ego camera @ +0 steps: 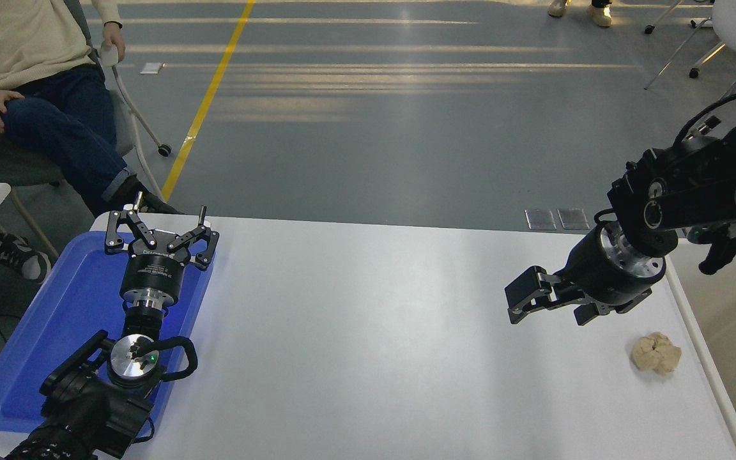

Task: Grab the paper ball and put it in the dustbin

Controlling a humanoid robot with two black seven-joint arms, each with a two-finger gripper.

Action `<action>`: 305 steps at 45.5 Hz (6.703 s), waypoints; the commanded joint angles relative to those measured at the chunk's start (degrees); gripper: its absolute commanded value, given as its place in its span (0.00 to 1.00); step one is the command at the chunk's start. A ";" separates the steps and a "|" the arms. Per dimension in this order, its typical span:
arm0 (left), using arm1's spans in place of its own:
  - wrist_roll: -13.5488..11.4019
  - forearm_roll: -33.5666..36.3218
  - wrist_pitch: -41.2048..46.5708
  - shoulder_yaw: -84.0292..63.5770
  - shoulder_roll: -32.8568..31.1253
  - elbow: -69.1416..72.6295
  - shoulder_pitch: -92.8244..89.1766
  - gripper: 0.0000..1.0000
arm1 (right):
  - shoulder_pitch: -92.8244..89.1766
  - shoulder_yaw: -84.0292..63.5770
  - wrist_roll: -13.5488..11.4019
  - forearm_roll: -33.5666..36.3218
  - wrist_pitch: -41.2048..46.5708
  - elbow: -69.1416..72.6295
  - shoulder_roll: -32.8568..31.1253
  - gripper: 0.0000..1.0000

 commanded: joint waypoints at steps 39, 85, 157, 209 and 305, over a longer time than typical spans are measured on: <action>0.00 0.00 0.01 0.09 0.00 -0.09 0.00 1.00 | 0.09 -2.81 -0.09 -6.83 0.19 -0.44 -7.68 1.00; 0.09 0.09 0.01 0.09 0.00 -0.09 0.00 1.00 | -33.04 -9.49 -0.44 -20.64 -24.77 -27.77 -11.46 1.00; 0.00 0.00 0.01 0.09 0.09 -0.09 0.00 1.00 | -61.78 14.41 -6.50 -19.84 -27.93 -50.01 -11.11 1.00; 0.00 0.00 0.01 0.09 0.09 -0.09 0.00 1.00 | -64.15 16.78 -6.77 -20.55 -27.40 -49.84 -10.67 0.08; 0.18 0.09 0.01 0.09 0.09 -0.09 0.00 1.00 | -4.84 0.09 -6.15 -28.90 -12.47 -8.00 -23.33 0.00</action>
